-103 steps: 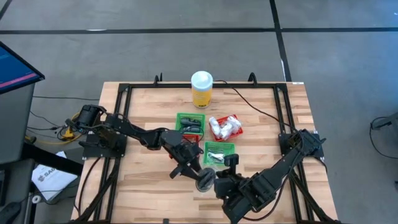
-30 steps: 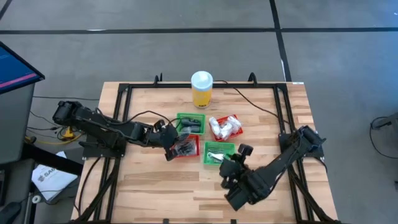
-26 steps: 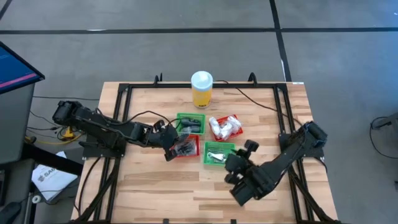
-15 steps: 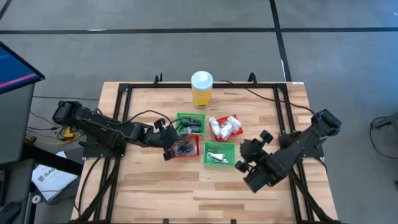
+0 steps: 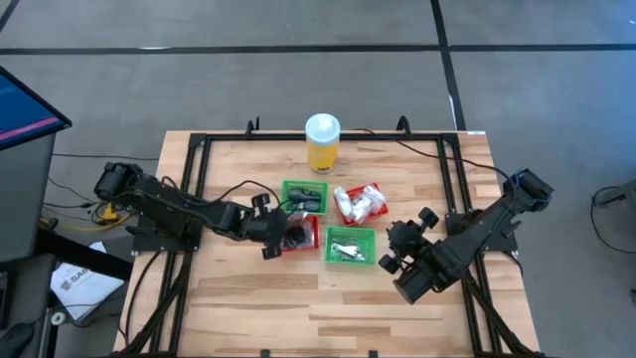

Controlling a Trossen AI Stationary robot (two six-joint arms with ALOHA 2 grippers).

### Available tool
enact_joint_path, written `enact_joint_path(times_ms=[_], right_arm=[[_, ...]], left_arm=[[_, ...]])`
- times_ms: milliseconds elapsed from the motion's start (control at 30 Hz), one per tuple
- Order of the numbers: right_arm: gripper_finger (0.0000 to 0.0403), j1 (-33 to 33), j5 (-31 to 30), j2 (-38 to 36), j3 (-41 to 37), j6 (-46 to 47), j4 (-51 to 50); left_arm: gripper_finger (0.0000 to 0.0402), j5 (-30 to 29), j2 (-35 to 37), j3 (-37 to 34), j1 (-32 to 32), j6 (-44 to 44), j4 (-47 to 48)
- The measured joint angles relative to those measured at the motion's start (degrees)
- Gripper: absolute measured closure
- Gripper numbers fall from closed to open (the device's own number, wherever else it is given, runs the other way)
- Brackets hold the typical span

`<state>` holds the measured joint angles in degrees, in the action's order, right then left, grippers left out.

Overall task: Pick & Place Travel size toiletries
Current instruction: Put the hairbrush into the left red bin

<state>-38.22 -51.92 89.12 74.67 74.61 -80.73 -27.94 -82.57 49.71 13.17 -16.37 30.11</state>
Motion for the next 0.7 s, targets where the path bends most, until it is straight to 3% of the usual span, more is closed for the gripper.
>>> enact_joint_path(times_ms=[167, 500, 700], right_arm=[[0.0317, 0.0, 0.0, 0.02, 0.0, 0.0, -0.02], [0.0317, 0.0, -0.15, 0.07, 0.0, -0.02, -0.04], [0.0317, 0.0, -0.21, 0.09, 0.0, -0.04, -0.2]], left_arm=[[0.0368, 0.0, -0.08, 0.0, -0.02, -0.36, -0.34], [0.027, 0.56, 0.06, 0.0, -0.02, -0.37, -0.97], [0.0232, 2.82, 0.07, 0.0, 0.0, -0.32, -1.51]])
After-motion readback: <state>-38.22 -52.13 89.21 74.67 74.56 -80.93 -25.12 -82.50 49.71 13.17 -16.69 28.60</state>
